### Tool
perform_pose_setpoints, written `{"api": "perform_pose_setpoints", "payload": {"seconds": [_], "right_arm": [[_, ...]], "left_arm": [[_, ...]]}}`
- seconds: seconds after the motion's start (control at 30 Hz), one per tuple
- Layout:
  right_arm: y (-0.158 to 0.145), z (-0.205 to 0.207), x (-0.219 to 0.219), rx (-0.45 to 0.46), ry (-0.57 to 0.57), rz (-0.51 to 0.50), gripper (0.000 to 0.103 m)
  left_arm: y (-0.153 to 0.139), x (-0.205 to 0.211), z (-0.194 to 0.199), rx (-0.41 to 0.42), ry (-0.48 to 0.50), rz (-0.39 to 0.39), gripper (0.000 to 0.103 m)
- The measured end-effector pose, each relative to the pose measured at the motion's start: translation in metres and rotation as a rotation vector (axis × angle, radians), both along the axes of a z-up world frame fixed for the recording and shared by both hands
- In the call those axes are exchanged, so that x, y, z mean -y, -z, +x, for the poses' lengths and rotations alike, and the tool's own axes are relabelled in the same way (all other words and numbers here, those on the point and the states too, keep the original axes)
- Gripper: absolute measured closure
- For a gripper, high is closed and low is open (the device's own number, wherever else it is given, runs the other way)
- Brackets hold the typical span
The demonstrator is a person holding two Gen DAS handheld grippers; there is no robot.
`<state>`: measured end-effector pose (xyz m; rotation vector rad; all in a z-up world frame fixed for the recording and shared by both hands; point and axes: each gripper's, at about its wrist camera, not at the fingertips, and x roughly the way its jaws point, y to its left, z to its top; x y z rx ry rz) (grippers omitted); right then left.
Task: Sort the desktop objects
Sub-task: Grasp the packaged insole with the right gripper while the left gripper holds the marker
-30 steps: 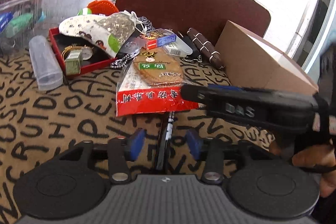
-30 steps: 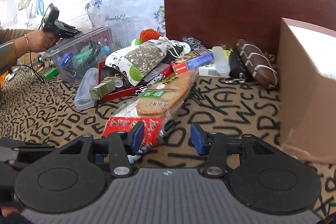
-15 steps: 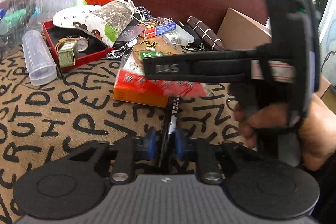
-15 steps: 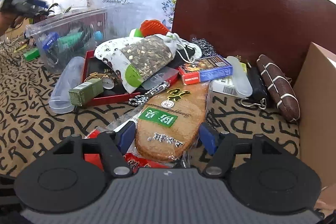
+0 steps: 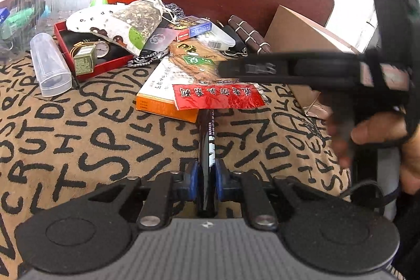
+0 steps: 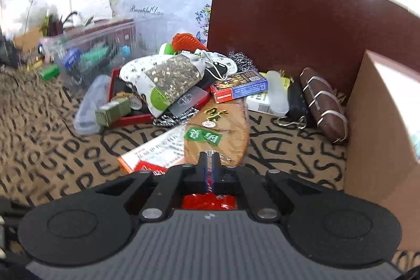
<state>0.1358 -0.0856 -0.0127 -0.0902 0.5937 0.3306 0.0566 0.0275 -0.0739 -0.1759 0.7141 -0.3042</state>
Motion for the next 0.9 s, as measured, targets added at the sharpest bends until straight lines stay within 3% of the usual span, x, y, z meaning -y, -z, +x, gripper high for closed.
{"api": "perform_pose_setpoints", "payload": {"seconds": [0.03,0.1,0.3,0.4,0.47,0.67,0.9], "right_arm": [[0.001,0.003,-0.003,0.007,0.009,-0.01,0.026],[0.005,0.006,-0.012,0.081,0.031,-0.053,0.011],[0.022,0.035,-0.019,0.015,0.025,-0.05,0.014],[0.027,0.039,-0.013,-0.015,0.033,-0.013,0.038],[0.025,0.036,-0.007,-0.009,0.031,0.008,0.039],[0.005,0.015,-0.002,0.007,0.017,-0.013,0.041],[-0.019,-0.055,0.035,-0.019,0.001,-0.019,0.041]], "left_arm": [[0.0,0.001,0.0,0.004,-0.001,0.005,0.09],[0.0,0.002,0.001,0.009,0.004,0.019,0.089],[0.002,-0.003,0.009,0.005,-0.019,-0.008,0.084],[0.002,0.001,0.011,0.015,-0.017,0.009,0.084],[0.002,0.003,0.011,0.019,-0.007,0.022,0.089],[0.0,-0.003,0.008,0.009,0.013,0.021,0.09],[-0.002,-0.016,-0.006,-0.01,0.051,0.014,0.09]]}}
